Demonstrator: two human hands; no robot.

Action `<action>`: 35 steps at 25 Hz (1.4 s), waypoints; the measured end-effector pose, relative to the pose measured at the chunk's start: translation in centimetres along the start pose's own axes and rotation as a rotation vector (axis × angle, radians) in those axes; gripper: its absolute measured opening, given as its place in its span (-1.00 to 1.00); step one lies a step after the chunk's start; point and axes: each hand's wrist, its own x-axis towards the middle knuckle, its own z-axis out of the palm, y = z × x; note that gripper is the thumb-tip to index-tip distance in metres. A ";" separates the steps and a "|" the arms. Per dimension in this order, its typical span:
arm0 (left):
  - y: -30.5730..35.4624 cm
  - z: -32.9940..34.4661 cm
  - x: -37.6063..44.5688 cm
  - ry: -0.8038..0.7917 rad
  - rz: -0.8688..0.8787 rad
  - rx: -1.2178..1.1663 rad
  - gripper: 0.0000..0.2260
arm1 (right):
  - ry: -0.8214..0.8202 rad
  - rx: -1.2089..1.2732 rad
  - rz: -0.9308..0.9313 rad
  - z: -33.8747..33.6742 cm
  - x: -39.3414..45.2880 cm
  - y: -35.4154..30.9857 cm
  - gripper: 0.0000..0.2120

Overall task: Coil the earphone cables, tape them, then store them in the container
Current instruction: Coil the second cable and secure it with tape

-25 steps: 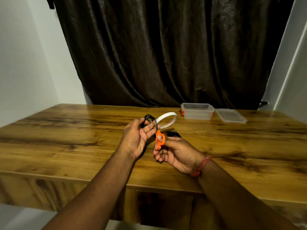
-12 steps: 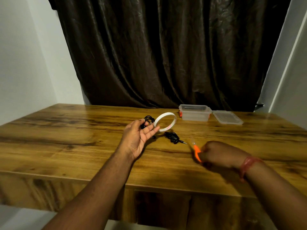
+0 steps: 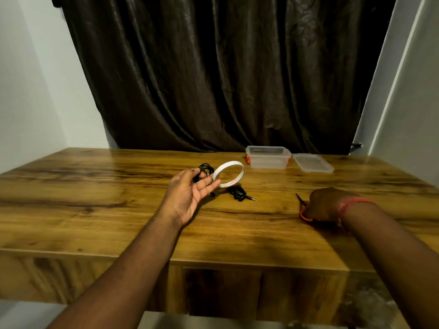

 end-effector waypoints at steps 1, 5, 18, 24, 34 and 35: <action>0.0 0.0 0.0 -0.006 0.001 0.002 -0.89 | -0.002 -0.038 -0.007 -0.2 -0.1 -0.1 -0.62; -0.2 0.2 -0.1 -0.041 -0.006 0.046 -0.86 | 0.430 0.076 -0.218 -1.3 -0.5 -1.5 -0.66; -0.2 1.2 -1.3 -0.190 -0.084 0.147 -0.82 | 0.440 0.606 -0.657 1.9 -1.1 -6.7 -0.96; 0.3 0.7 -1.2 -0.189 -0.058 0.141 -0.82 | 0.596 0.359 -0.550 3.8 -1.7 -5.3 -0.92; 0.2 0.7 -1.4 -0.157 -0.054 0.208 -0.90 | 0.572 0.235 -0.386 5.3 0.3 -3.6 -0.82; 0.2 0.7 -1.3 -0.159 -0.057 0.215 -0.90 | 0.576 0.226 -0.371 5.3 0.2 -3.7 -0.81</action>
